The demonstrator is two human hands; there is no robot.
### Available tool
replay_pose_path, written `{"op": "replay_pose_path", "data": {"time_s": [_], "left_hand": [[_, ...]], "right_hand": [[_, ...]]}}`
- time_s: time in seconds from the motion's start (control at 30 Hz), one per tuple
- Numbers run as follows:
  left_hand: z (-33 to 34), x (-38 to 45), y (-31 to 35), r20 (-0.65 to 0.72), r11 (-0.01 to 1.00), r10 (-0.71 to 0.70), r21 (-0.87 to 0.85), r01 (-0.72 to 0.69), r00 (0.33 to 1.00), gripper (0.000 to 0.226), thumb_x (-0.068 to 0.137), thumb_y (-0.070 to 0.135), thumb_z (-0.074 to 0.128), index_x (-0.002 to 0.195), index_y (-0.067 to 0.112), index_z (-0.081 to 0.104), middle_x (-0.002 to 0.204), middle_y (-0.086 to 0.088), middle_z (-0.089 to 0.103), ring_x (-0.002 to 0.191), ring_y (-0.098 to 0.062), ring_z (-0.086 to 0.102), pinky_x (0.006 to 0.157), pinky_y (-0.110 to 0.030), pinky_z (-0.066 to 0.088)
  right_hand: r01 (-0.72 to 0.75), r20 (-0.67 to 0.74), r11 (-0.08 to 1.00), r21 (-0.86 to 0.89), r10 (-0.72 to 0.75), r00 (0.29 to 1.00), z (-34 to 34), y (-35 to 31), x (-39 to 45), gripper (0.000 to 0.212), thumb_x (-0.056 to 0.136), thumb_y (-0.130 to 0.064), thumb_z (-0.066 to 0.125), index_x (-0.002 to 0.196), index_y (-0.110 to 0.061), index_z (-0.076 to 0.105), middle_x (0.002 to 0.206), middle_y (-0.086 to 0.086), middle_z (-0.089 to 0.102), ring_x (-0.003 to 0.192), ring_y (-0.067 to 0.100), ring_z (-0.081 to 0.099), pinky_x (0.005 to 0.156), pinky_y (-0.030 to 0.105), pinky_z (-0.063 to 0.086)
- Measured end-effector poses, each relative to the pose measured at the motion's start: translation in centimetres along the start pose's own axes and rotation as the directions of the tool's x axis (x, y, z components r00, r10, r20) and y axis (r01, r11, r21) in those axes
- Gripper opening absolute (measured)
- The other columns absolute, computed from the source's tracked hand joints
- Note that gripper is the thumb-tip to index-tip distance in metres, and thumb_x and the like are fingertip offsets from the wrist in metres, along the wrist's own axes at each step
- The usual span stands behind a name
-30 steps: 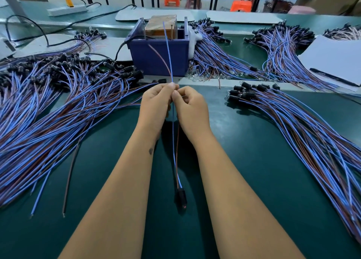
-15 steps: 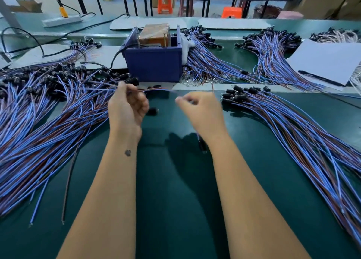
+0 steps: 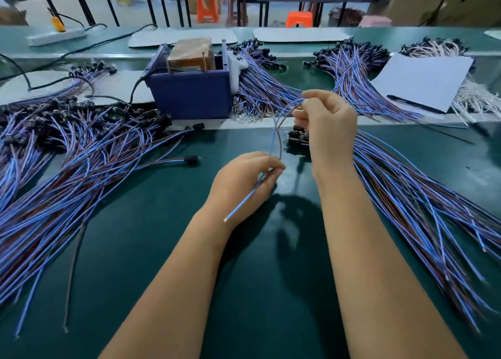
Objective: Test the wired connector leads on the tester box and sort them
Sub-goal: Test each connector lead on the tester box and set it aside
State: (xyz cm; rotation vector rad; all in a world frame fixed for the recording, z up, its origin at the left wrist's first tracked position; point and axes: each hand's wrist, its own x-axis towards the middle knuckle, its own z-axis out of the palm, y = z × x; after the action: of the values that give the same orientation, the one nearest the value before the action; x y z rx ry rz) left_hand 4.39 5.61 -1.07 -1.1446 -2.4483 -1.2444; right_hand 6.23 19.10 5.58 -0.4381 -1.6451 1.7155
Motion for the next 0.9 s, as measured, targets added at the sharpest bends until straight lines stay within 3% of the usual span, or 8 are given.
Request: {"op": "replay_pose_path", "data": {"time_s": [0.17, 0.3, 0.43, 0.53, 0.57, 0.7, 0.8, 0.9], "left_hand": [[2.0, -0.6, 1.8, 0.120, 0.969, 0.181, 0.146, -0.198, 0.976, 0.025, 0.090, 0.014, 0.063, 0.109, 0.028, 0.073, 0.113, 0.011, 0.069, 0.102, -0.019, 0.061, 0.078, -0.036, 0.054], [3.4, -1.0, 3.7, 0.281, 0.990, 0.118, 0.040, -0.135, 0.952, 0.078, 0.086, 0.000, 0.049, 0.137, 0.054, 0.026, 0.118, 0.019, 0.062, 0.103, -0.012, 0.057, 0.082, -0.035, 0.051], [2.9, -1.0, 3.6, 0.095, 0.999, 0.014, -0.032, -0.011, 0.995, 0.076, 0.083, 0.000, 0.051, 0.139, 0.044, 0.025, 0.111, 0.013, 0.061, 0.093, -0.021, 0.058, 0.082, -0.042, 0.050], [0.8, -0.3, 1.3, -0.196, 0.979, -0.075, 0.172, 0.110, 0.978, 0.067, 0.080, 0.001, 0.057, 0.142, 0.021, 0.042, 0.118, -0.004, 0.062, 0.104, -0.031, 0.054, 0.089, -0.042, 0.043], [-0.2, -0.1, 0.2, -0.285, 0.942, -0.129, 0.265, 0.208, 0.950, 0.064, 0.080, 0.001, 0.056, 0.141, 0.017, 0.045, 0.123, -0.009, 0.060, 0.108, -0.035, 0.050, 0.091, -0.043, 0.041], [-4.8, -0.8, -4.3, -0.412, 0.661, -0.469, 0.423, 0.620, 0.781, 0.056, 0.085, 0.014, 0.053, 0.140, 0.018, 0.046, 0.142, -0.012, 0.046, 0.123, -0.038, 0.036, 0.095, -0.046, 0.034], [-5.6, -1.5, -5.4, -0.347, 0.563, -0.635, 0.403, 0.721, 0.690, 0.043, 0.092, 0.027, 0.048, 0.135, 0.020, 0.053, 0.141, -0.013, 0.046, 0.125, -0.040, 0.035, 0.099, -0.048, 0.032], [-5.2, -1.4, -5.3, -0.361, 0.588, -0.604, 0.401, 0.703, 0.711, 0.031, 0.094, 0.026, 0.048, 0.122, 0.021, 0.059, 0.133, -0.012, 0.050, 0.121, -0.039, 0.038, 0.098, -0.047, 0.031]], "right_hand": [[-0.014, 0.034, 0.999, 0.051, 0.012, 0.999, -1.8, -0.4, 1.3, 0.011, 0.084, -0.006, 0.055, 0.079, -0.008, 0.064, 0.054, -0.010, 0.058, 0.064, 0.020, 0.068, 0.069, 0.035, 0.058], [0.052, 0.057, 0.949, -0.310, -0.036, 0.998, -3.9, 0.0, 2.9, 0.026, 0.087, 0.004, 0.050, 0.081, -0.015, 0.066, 0.067, -0.002, 0.063, 0.052, 0.008, 0.066, 0.059, 0.024, 0.057], [0.148, 0.114, 0.725, -0.672, -0.096, 0.989, -6.2, -0.3, 4.2, 0.038, 0.079, 0.002, 0.046, 0.088, -0.021, 0.075, 0.084, 0.003, 0.071, 0.073, 0.017, 0.067, 0.071, 0.026, 0.052], [0.091, 0.063, 0.409, -0.908, -0.082, 0.995, -6.6, -0.3, 4.4, 0.036, 0.084, -0.010, 0.050, 0.104, -0.028, 0.073, 0.114, 0.009, 0.065, 0.110, 0.033, 0.054, 0.095, 0.041, 0.039], [0.075, 0.045, 0.377, -0.923, -0.087, 0.995, -5.8, -0.2, 3.9, 0.035, 0.086, -0.015, 0.050, 0.109, -0.030, 0.072, 0.120, 0.010, 0.062, 0.116, 0.034, 0.050, 0.097, 0.042, 0.036], [0.237, 0.219, 0.543, -0.806, -0.099, 0.971, 0.2, 1.9, -0.2, 0.032, 0.089, -0.022, 0.051, 0.116, -0.026, 0.068, 0.123, 0.011, 0.058, 0.116, 0.032, 0.048, 0.098, 0.038, 0.036], [0.253, 0.389, 0.730, -0.635, 0.019, 0.921, 3.8, 4.7, -3.6, 0.033, 0.091, -0.019, 0.053, 0.122, -0.019, 0.063, 0.128, 0.009, 0.054, 0.119, 0.028, 0.048, 0.105, 0.038, 0.036], [0.398, 0.492, 0.518, -0.758, 0.052, 0.869, 4.7, 7.2, -4.5, 0.033, 0.092, -0.027, 0.050, 0.124, -0.023, 0.060, 0.129, 0.004, 0.052, 0.121, 0.025, 0.043, 0.100, 0.036, 0.031]]}}
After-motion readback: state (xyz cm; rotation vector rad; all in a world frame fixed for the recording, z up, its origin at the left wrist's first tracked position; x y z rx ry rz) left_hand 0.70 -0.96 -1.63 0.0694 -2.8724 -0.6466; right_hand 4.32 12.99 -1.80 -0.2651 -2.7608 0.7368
